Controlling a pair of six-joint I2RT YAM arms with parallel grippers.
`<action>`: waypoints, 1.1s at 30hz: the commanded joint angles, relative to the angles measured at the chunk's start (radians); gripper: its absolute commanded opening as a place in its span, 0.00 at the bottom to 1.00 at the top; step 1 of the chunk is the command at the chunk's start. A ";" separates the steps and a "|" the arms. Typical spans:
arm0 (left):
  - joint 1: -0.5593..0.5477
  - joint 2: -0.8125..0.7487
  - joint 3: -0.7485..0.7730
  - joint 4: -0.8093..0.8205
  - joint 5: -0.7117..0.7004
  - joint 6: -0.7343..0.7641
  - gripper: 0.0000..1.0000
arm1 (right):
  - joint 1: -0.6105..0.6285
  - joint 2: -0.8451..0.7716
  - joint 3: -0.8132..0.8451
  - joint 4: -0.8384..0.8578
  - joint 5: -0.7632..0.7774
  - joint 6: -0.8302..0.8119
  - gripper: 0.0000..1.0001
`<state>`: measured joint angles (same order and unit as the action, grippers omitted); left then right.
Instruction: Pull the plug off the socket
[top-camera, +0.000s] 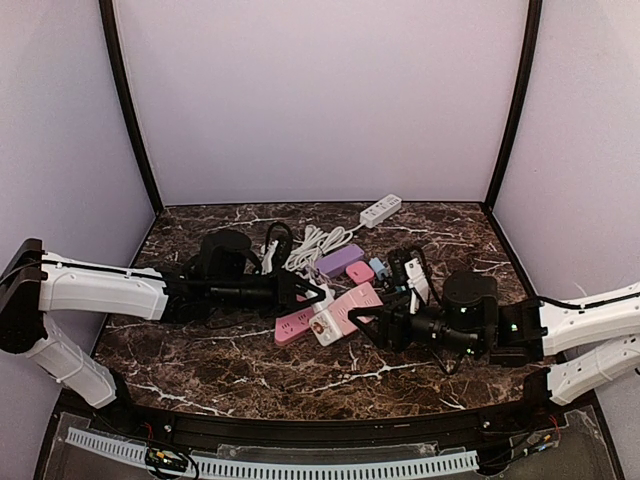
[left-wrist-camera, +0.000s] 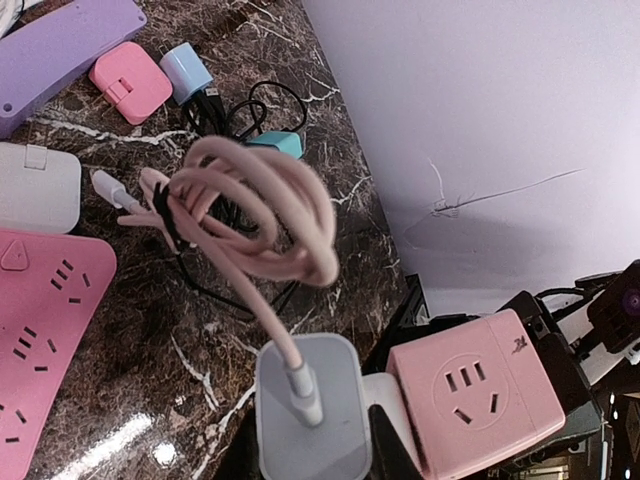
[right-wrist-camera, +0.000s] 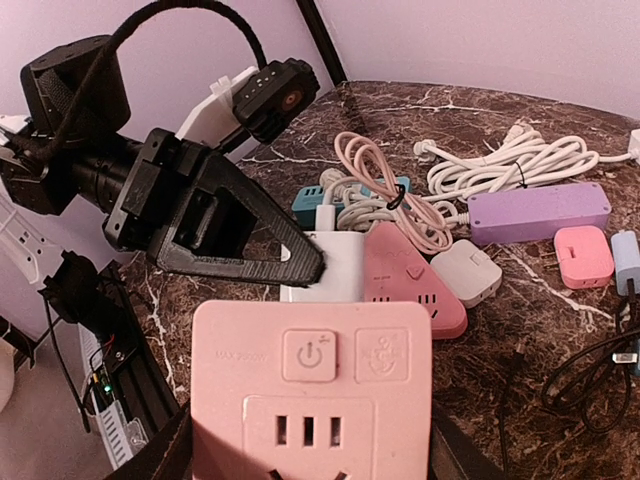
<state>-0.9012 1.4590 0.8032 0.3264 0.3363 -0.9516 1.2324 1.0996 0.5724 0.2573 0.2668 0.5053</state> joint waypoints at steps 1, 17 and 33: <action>0.012 -0.029 -0.029 0.018 0.030 0.089 0.01 | -0.012 -0.051 0.036 -0.050 0.154 0.128 0.00; 0.012 -0.022 0.004 -0.084 0.005 0.088 0.01 | 0.018 -0.044 0.032 0.021 0.074 -0.057 0.00; 0.016 -0.003 0.011 -0.103 -0.001 0.064 0.01 | 0.133 0.073 0.151 -0.095 0.259 -0.157 0.00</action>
<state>-0.8944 1.4590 0.8055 0.2810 0.3508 -0.9161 1.3540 1.1755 0.6777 0.1322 0.4465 0.3794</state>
